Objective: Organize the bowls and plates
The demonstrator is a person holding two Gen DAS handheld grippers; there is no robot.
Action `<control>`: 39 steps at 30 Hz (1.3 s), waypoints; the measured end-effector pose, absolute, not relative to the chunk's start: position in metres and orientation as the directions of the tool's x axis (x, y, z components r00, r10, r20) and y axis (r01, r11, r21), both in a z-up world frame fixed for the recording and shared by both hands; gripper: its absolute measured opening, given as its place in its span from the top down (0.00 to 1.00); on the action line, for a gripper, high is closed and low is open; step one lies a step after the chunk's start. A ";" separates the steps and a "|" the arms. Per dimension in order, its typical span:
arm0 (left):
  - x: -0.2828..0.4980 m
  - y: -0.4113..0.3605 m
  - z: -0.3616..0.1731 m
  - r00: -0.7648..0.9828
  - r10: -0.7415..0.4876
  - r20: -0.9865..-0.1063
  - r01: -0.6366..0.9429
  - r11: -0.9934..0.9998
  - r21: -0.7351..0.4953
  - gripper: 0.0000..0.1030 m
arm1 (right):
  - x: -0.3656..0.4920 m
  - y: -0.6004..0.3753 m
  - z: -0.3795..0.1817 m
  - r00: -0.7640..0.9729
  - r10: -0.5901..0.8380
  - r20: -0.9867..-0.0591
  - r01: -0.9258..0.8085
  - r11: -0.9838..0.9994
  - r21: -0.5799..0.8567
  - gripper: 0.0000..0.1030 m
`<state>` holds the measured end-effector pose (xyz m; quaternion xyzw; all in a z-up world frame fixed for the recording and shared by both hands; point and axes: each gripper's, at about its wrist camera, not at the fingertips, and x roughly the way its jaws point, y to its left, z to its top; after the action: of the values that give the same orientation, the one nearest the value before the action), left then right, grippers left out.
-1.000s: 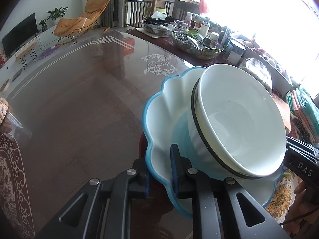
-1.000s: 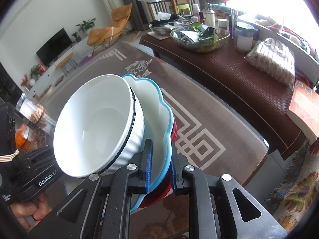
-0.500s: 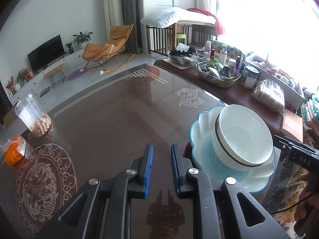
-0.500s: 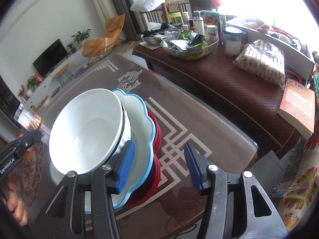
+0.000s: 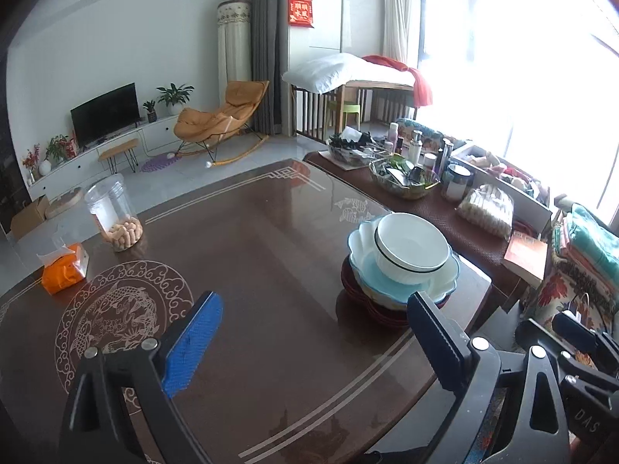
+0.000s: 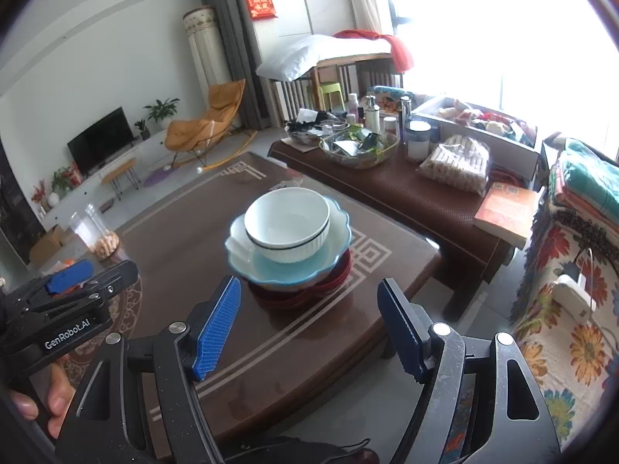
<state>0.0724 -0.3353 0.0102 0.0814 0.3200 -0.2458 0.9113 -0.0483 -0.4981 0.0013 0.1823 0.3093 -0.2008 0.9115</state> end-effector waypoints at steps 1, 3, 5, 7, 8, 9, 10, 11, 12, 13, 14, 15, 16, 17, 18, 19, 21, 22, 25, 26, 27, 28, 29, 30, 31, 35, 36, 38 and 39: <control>0.069 -0.331 0.014 0.677 -0.394 -0.622 0.497 0.868 -0.008 0.07 | -0.051 -0.494 0.001 0.727 -0.247 -0.641 0.477 0.853 0.213 0.26; 0.063 -0.323 0.021 0.688 -0.378 -0.620 0.483 0.875 0.003 0.07 | -0.053 -0.490 0.000 0.715 -0.246 -0.654 0.481 0.853 0.204 0.26; 0.058 -0.319 0.026 0.700 -0.360 -0.617 0.473 0.881 0.022 0.07 | -0.056 -0.488 0.002 0.701 -0.254 -0.666 0.491 0.849 0.193 0.26; 0.052 -0.314 0.031 0.703 -0.353 -0.618 0.468 0.883 0.028 0.07 | -0.061 -0.483 0.008 0.708 -0.261 -0.656 0.490 0.851 0.190 0.26; 0.051 -0.313 0.032 0.700 -0.351 -0.622 0.468 0.884 0.027 0.07 | -0.064 -0.481 0.012 0.709 -0.271 -0.652 0.492 0.851 0.182 0.26; 0.048 -0.313 0.034 0.697 -0.348 -0.627 0.469 0.883 0.030 0.07 | -0.065 -0.479 0.017 0.708 -0.281 -0.648 0.495 0.852 0.172 0.26; 0.045 -0.313 0.035 0.697 -0.344 -0.629 0.468 0.883 0.037 0.07 | -0.067 -0.476 0.022 0.708 -0.289 -0.645 0.496 0.853 0.163 0.26; 0.042 -0.313 0.036 0.700 -0.337 -0.630 0.467 0.883 0.047 0.07 | -0.069 -0.473 0.026 0.706 -0.297 -0.643 0.498 0.854 0.153 0.26; 0.040 -0.314 0.036 0.701 -0.331 -0.632 0.467 0.882 0.057 0.07 | -0.069 -0.470 0.030 0.703 -0.303 -0.643 0.499 0.855 0.142 0.26; 0.037 -0.315 0.037 0.698 -0.329 -0.636 0.471 0.880 0.062 0.07 | -0.070 -0.468 0.033 0.696 -0.309 -0.648 0.501 0.855 0.131 0.26; 0.036 -0.316 0.037 0.691 -0.331 -0.643 0.477 0.877 0.061 0.07 | -0.070 -0.465 0.036 0.690 -0.313 -0.653 0.503 0.856 0.121 0.26; 0.034 -0.316 0.037 0.682 -0.336 -0.650 0.481 0.875 0.052 0.07 | -0.072 -0.463 0.039 0.685 -0.317 -0.655 0.505 0.856 0.113 0.26; 0.033 -0.316 0.037 0.673 -0.341 -0.656 0.483 0.874 0.041 0.07 | -0.074 -0.461 0.041 0.681 -0.323 -0.657 0.507 0.855 0.106 0.26; 0.032 -0.316 0.037 0.663 -0.346 -0.663 0.486 0.874 0.030 0.07 | -0.076 -0.460 0.043 0.677 -0.329 -0.658 0.511 0.854 0.099 0.26; 0.032 -0.317 0.037 0.655 -0.348 -0.671 0.488 0.872 0.024 0.07 | -0.078 -0.460 0.045 0.677 -0.334 -0.656 0.513 0.853 0.096 0.26; 0.031 -0.319 0.037 0.649 -0.348 -0.677 0.491 0.871 0.023 0.07 | -0.080 -0.459 0.047 0.676 -0.337 -0.655 0.515 0.852 0.092 0.26; 0.030 -0.323 0.037 0.645 -0.338 -0.685 0.492 0.870 0.034 0.07 | -0.083 -0.459 0.051 0.675 -0.340 -0.655 0.515 0.853 0.087 0.26; 0.029 -0.324 0.037 0.647 -0.334 -0.685 0.492 0.869 0.041 0.07 | -0.083 -0.458 0.053 0.675 -0.340 -0.655 0.513 0.854 0.085 0.26; 0.025 -0.327 0.037 0.646 -0.329 -0.689 0.497 0.866 0.053 0.07 | -0.083 -0.456 0.057 0.676 -0.339 -0.655 0.509 0.857 0.082 0.26; 0.023 -0.328 0.038 0.645 -0.330 -0.689 0.500 0.864 0.054 0.07 | -0.083 -0.456 0.058 0.673 -0.339 -0.657 0.510 0.857 0.080 0.26; 0.022 -0.328 0.038 0.646 -0.329 -0.689 0.502 0.863 0.059 0.07 | -0.083 -0.456 0.058 0.671 -0.339 -0.659 0.510 0.857 0.078 0.26; 0.021 -0.328 0.038 0.649 -0.328 -0.687 0.505 0.861 0.066 0.07 | -0.083 -0.457 0.058 0.670 -0.338 -0.661 0.509 0.857 0.078 0.26; 0.020 -0.329 0.039 0.654 -0.325 -0.683 0.506 0.859 0.076 0.07 | -0.083 -0.458 0.058 0.670 -0.335 -0.663 0.509 0.857 0.081 0.26; 0.018 -0.330 0.040 0.660 -0.322 -0.679 0.507 0.858 0.086 0.07 | -0.084 -0.458 0.056 0.670 -0.331 -0.665 0.508 0.857 0.086 0.26; 0.017 -0.331 0.040 0.667 -0.318 -0.674 0.505 0.858 0.096 0.07 | -0.083 -0.459 0.056 0.668 -0.330 -0.667 0.510 0.856 0.087 0.26; 0.012 -0.334 0.044 0.695 -0.306 -0.651 0.498 0.857 0.129 0.07 | -0.083 -0.461 0.055 0.662 -0.332 -0.672 0.511 0.856 0.081 0.26; 0.011 -0.335 0.045 0.696 -0.307 -0.649 0.500 0.856 0.130 0.07 | -0.083 -0.461 0.054 0.661 -0.333 -0.673 0.512 0.856 0.079 0.26; 0.012 -0.334 0.046 0.693 -0.316 -0.648 0.504 0.855 0.122 0.07 | -0.083 -0.462 0.054 0.661 -0.333 -0.673 0.511 0.856 0.079 0.26; 0.012 -0.334 0.046 0.691 -0.319 -0.649 0.505 0.855 0.118 0.07 | -0.082 -0.461 0.054 0.661 -0.334 -0.672 0.511 0.856 0.077 0.26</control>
<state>0.0117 -0.3337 0.0456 0.1452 0.3213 -0.2270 0.9079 -0.0823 -0.4610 0.0543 0.1309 0.3386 -0.2343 0.9018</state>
